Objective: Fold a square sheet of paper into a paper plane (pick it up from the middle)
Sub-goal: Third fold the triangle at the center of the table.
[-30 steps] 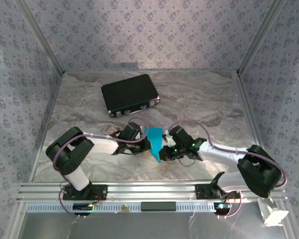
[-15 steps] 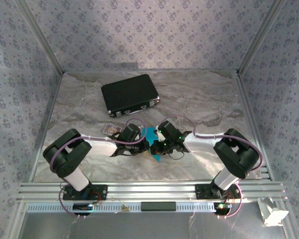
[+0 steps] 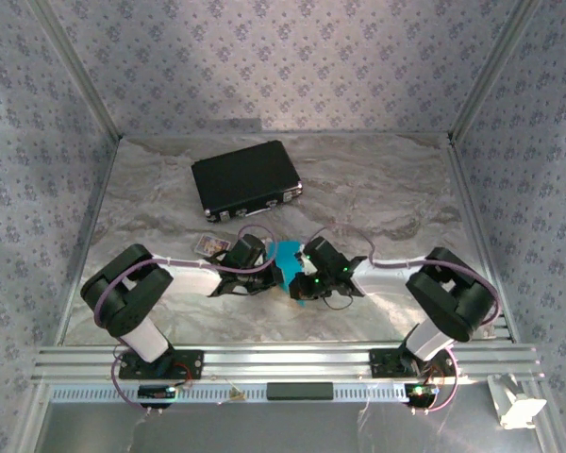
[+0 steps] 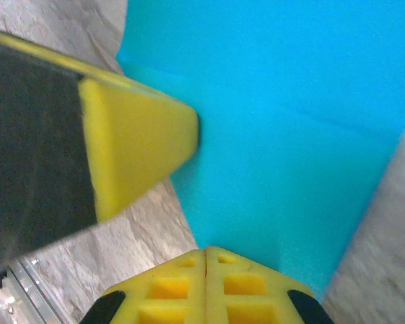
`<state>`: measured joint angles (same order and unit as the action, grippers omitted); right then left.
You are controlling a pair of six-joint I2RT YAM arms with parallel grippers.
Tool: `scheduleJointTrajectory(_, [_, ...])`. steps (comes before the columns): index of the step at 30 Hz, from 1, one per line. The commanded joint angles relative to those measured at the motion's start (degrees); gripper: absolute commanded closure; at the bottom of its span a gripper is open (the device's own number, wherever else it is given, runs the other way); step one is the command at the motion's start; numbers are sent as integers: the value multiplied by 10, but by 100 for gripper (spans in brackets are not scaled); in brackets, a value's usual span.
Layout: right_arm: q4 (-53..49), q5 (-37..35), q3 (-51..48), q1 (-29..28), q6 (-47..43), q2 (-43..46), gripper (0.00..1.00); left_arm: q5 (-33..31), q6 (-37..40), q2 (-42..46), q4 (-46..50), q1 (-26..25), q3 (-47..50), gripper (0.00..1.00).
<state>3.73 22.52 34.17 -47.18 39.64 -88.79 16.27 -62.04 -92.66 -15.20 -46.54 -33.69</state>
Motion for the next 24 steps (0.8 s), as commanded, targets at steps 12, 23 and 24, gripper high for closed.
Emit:
scheduleJointTrajectory(12, [-83,-17,-57,-10,2,71,95,-19,8,-4,38,11,9,100])
scheduleJointTrajectory(23, [-83,-24,-40,-11,10,140,94,-17,18,-5,51,11,1,100])
scheduleJointTrajectory(24, [-72,-19,-36,-10,13,137,93,-16,20,-4,53,11,0,100])
